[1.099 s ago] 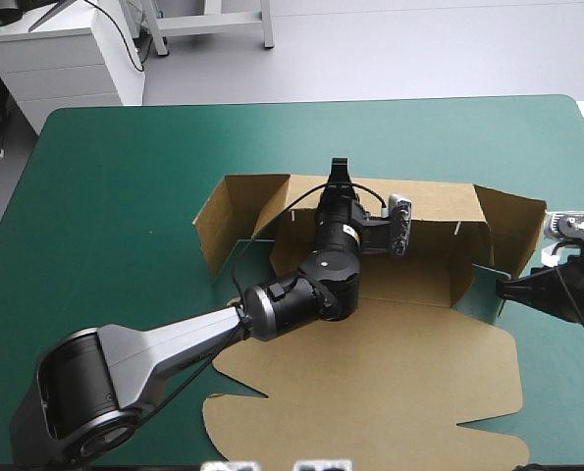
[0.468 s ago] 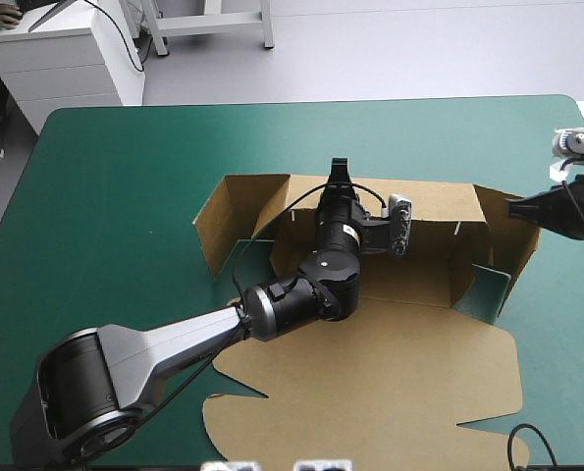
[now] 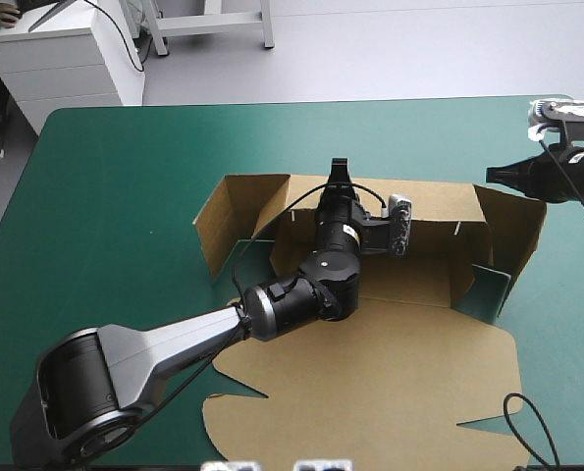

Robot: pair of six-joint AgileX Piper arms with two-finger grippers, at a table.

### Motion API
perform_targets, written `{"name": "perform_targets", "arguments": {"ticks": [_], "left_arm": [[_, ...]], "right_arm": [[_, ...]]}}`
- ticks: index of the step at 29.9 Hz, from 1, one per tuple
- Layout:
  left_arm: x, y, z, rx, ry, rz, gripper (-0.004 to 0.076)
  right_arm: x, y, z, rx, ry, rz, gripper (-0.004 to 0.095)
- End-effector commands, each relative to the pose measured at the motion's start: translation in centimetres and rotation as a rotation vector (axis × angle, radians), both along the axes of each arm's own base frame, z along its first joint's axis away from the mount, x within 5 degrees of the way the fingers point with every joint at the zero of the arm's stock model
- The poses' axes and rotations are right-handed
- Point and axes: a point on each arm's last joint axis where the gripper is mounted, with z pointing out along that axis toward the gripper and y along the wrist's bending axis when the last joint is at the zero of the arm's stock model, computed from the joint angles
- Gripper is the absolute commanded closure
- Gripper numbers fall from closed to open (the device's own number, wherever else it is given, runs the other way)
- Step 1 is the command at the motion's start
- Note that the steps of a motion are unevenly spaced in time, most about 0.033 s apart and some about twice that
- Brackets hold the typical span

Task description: Fold the box

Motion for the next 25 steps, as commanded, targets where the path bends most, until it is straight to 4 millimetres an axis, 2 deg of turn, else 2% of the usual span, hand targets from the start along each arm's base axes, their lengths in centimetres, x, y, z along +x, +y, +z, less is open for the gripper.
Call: {"name": "perform_targets", "arguments": {"ticks": [1, 12, 21, 25], "left_arm": [[-0.9, 0.1, 1.6, -0.095, 0.032, -0.016, 0.0731], [-0.9, 0.1, 1.6, -0.107, 0.033, -0.013, 0.0731], [-0.8, 0.2, 1.6, -0.094, 0.031, -0.004, 0.0731], [-0.8, 0.3, 1.6, -0.091, 0.031, 0.003, 0.0731]], "right_arm": [[0.6, -0.1, 1.4, -0.001, -0.086, -0.001, 0.0918], [2.3, -0.4, -1.5, -0.010, 0.042, 0.028, 0.0922], [1.9, 0.2, -2.0, 0.033, 0.108, 0.094, 0.0922], [1.2, 0.5, -3.0, 0.053, 0.125, 0.118, 0.0922]]}}
